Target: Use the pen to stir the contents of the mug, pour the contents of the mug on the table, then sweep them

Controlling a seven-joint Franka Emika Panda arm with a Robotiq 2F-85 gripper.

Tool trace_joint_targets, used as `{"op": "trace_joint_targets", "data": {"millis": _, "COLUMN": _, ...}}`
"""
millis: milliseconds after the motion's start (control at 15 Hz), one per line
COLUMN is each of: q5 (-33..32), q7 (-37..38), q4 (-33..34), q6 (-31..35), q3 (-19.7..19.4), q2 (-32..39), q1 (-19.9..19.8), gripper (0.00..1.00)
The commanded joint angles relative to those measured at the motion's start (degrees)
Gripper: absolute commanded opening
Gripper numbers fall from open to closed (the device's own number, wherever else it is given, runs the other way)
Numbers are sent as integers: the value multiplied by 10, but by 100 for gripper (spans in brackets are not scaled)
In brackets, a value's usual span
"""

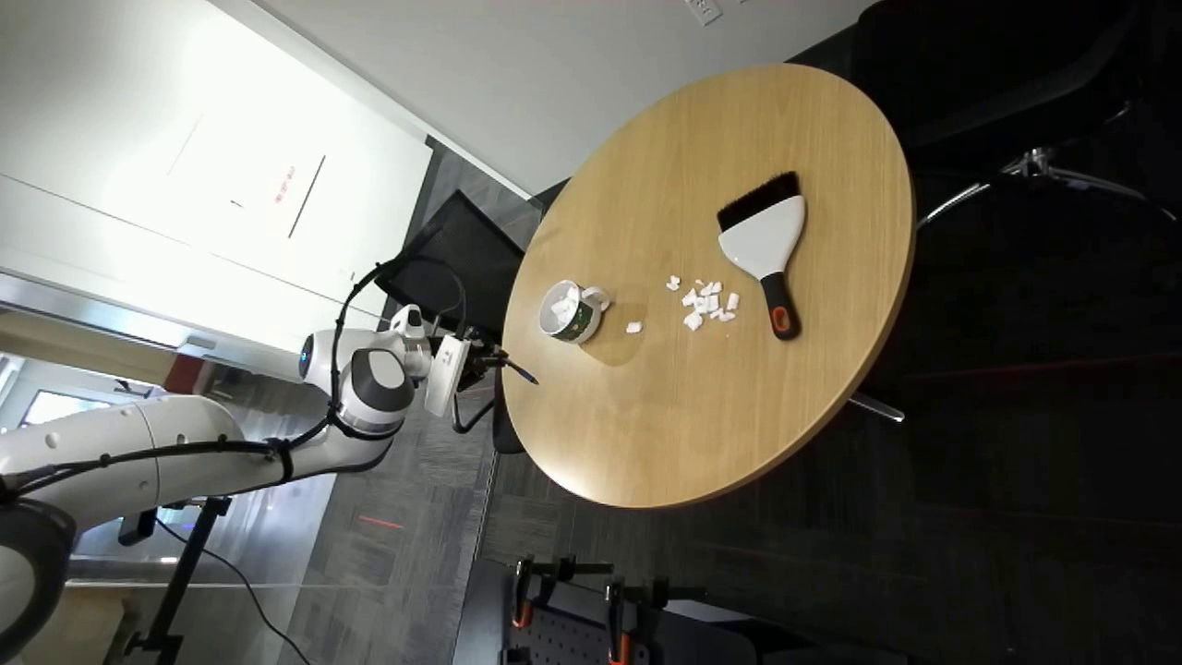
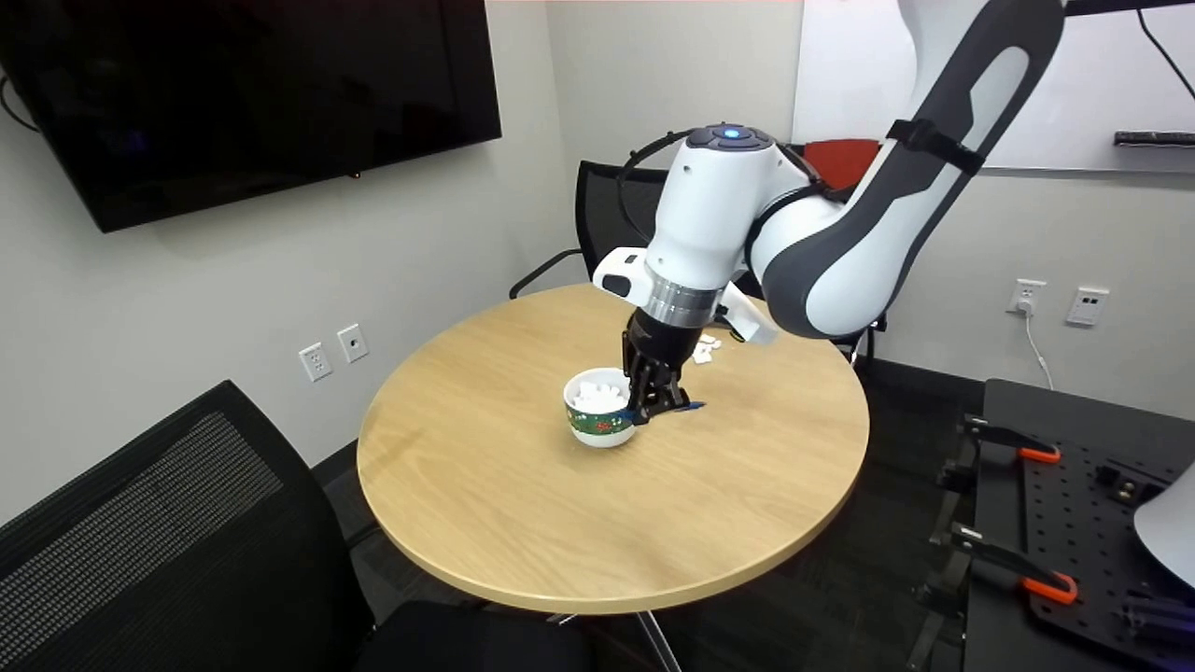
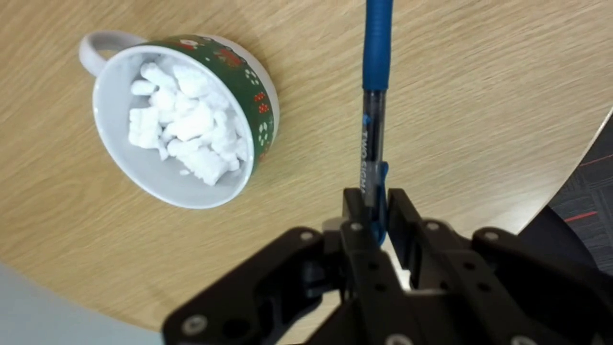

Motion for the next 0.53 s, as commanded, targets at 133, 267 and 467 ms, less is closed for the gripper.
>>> {"op": "trace_joint_targets", "data": {"millis": 133, "q5": 25, "q7": 106, "q4": 8, "q6": 41, "q3": -12, "q2": -29, "q1": 21, "gripper": 4}}
{"op": "trace_joint_targets", "data": {"millis": 267, "q5": 24, "q7": 161, "q4": 7, "q6": 49, "q3": -28, "q2": -54, "q1": 35, "gripper": 4}}
{"op": "trace_joint_targets", "data": {"millis": 467, "q5": -22, "q7": 274, "q4": 10, "q6": 53, "q3": -82, "q2": -88, "q1": 71, "gripper": 4}}
